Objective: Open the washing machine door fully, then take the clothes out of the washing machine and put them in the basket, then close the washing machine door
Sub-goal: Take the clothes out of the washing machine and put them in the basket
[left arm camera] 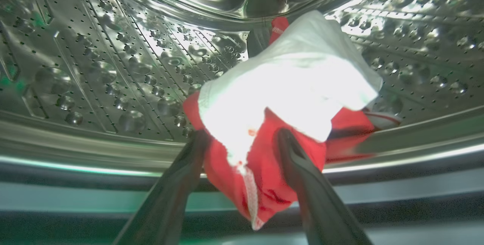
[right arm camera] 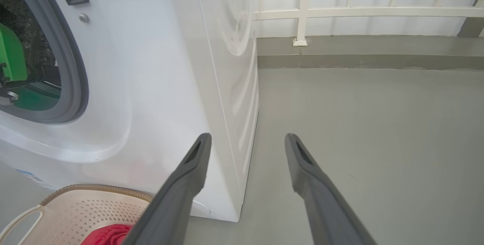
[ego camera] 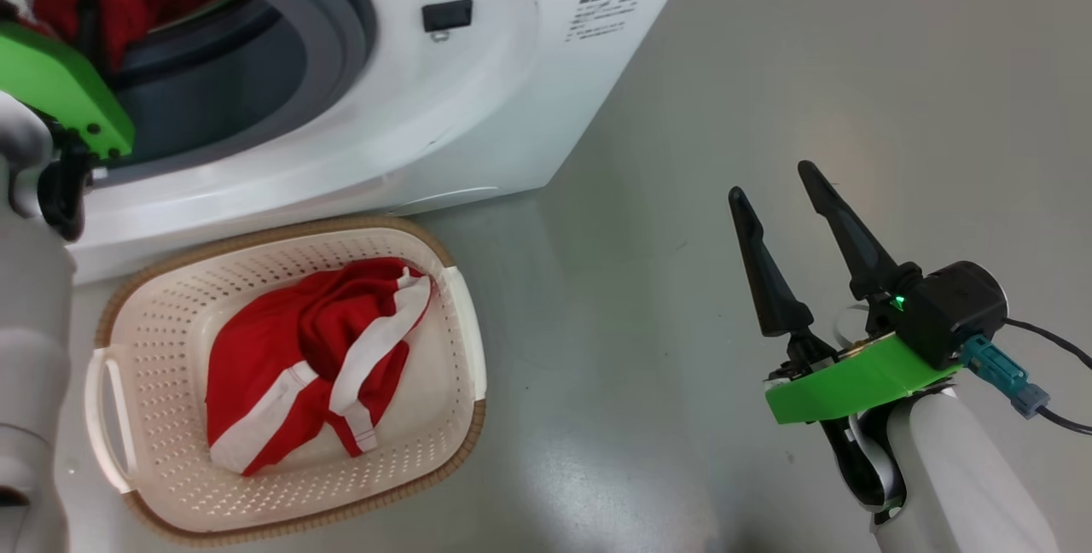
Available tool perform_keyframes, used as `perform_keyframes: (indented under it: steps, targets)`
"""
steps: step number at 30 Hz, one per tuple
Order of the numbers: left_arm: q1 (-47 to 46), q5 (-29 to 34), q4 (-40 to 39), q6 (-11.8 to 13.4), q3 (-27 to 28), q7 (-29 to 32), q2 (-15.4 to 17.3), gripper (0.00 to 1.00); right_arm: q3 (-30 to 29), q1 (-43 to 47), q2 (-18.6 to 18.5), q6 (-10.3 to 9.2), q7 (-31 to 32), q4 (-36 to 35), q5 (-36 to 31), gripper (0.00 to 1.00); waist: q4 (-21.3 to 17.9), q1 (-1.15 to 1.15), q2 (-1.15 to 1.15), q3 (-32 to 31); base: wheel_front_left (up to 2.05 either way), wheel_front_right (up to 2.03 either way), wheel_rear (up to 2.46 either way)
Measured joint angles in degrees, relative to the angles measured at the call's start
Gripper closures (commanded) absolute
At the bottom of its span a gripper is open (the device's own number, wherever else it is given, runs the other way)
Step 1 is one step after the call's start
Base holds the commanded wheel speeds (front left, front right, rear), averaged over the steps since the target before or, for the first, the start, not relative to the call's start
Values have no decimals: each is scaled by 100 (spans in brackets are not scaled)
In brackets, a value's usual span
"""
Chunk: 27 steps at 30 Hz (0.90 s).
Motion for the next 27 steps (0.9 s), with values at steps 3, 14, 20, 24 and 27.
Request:
perform_keyframes:
  steps: [3,14,20,24,27]
  targets:
    - [-24,181,90,62,-212,163,107,0,41,1,-1,0,0,19,44,0,-83,0,0,17,0,0,0]
    - [-118,1136,146,341,-1189,293,415,100,69,-15,-1,0,0,25,193,0,-221,0,0,120,0,0,0]
    - [-134,1058,153,360,-1161,-149,412,100,4,-17,-1,0,0,27,193,0,-185,0,0,91,0,0,0]
    - [-20,840,133,388,-1009,-686,404,100,-14,-17,0,0,0,70,199,0,-160,0,0,-6,0,0,0]
    - [218,669,93,409,-866,-979,359,100,-23,-16,0,0,0,104,219,0,-130,0,0,-110,0,0,0]
